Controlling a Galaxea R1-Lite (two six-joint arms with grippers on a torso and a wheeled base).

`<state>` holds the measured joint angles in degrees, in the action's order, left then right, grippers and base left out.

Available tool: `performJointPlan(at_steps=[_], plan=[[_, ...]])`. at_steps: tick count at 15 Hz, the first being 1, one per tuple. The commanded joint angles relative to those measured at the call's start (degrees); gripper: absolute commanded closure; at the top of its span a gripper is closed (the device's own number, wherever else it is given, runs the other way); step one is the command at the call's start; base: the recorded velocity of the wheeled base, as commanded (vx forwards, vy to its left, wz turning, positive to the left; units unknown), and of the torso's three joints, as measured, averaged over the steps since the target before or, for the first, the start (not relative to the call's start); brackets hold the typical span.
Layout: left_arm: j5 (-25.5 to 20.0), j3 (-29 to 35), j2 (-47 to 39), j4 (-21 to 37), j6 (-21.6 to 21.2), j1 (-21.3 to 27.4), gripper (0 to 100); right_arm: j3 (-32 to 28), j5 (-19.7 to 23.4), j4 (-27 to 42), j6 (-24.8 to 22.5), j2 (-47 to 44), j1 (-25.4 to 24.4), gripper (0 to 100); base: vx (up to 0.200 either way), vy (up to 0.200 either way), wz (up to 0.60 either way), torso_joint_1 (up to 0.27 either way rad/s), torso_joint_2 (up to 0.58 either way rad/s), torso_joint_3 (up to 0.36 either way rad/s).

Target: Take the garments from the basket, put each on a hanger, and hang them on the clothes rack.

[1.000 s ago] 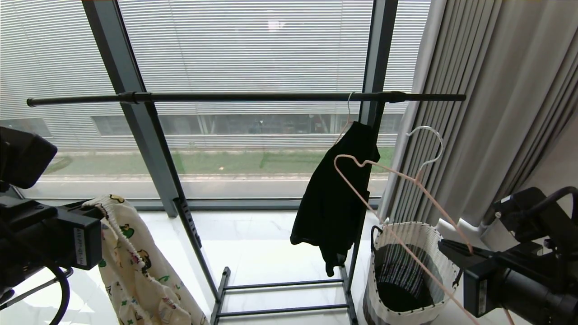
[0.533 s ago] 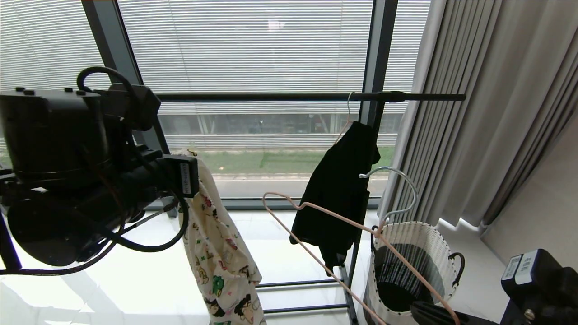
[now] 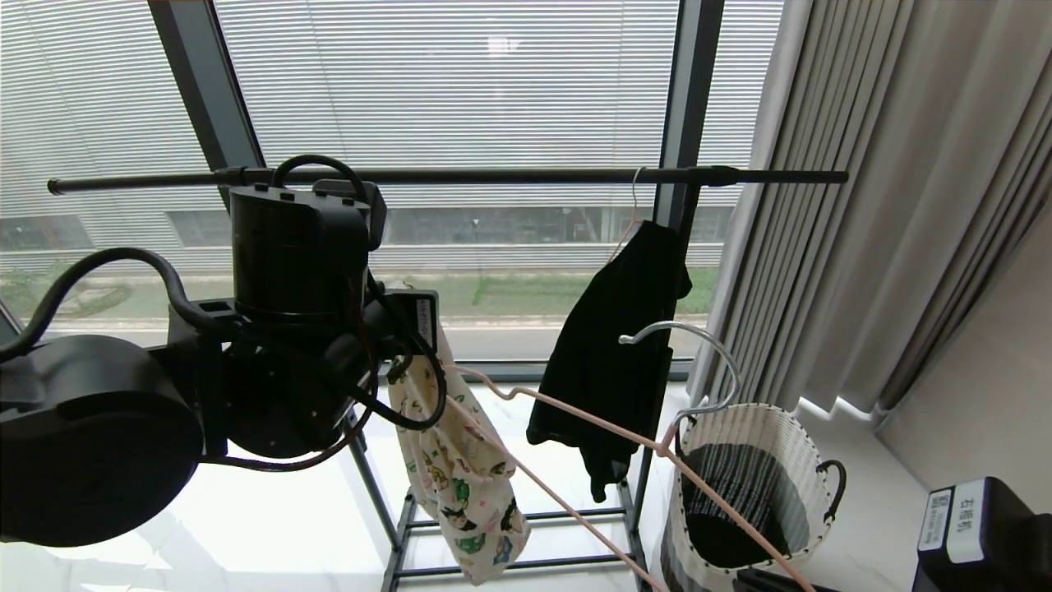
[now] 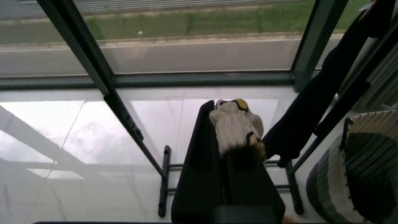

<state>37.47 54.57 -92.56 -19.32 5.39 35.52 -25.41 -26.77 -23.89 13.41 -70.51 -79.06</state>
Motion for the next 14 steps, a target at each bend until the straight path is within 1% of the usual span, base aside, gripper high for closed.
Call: performJointPlan(at_steps=[1, 5, 7, 9, 10, 13, 14], plan=[[0.9, 1.2, -1.8, 0.0, 1.3, 0.0, 100, 0.0, 0.3, 0.0, -0.6, -0.2, 0.0, 100, 0.0, 0.0, 0.0, 0.0, 0.0, 0.0], [1.3, 1.3, -1.4, 0.0, 1.6, 0.2, 100, 0.0, 0.3, -0.1, -0.5, -0.4, 0.2, 100, 0.0, 0.0, 0.0, 0.0, 0.0, 0.0], [1.3, 1.3, -0.8, 0.0, 1.6, 0.9, 100, -0.3, 0.3, -1.0, 0.0, -2.2, 0.7, 100, 0.0, 0.0, 0.0, 0.0, 0.0, 0.0], [1.3, 1.2, -0.3, 0.0, 1.7, 1.4, 100, -0.3, 0.3, -7.7, 0.3, -6.3, 1.1, 100, 0.0, 0.0, 0.0, 0.0, 0.0, 0.0], [1.3, 1.2, -0.2, 0.0, 1.7, 1.5, 100, -0.5, 0.3, -9.9, 0.3, -8.4, 1.8, 100, 0.0, 0.0, 0.0, 0.0, 0.0, 0.0], [1.3, 1.3, -0.1, 0.0, 1.7, 2.4, 100, -2.8, 0.2, -12.1, 0.4, -12.2, 2.7, 100, 0.0, 0.0, 0.0, 0.0, 0.0, 0.0], [1.3, 1.3, 0.0, 0.0, 1.7, 2.8, 100, -3.5, 0.3, -12.1, 0.3, -13.0, 3.9, 100, 0.0, 0.0, 0.0, 0.0, 0.0, 0.0]])
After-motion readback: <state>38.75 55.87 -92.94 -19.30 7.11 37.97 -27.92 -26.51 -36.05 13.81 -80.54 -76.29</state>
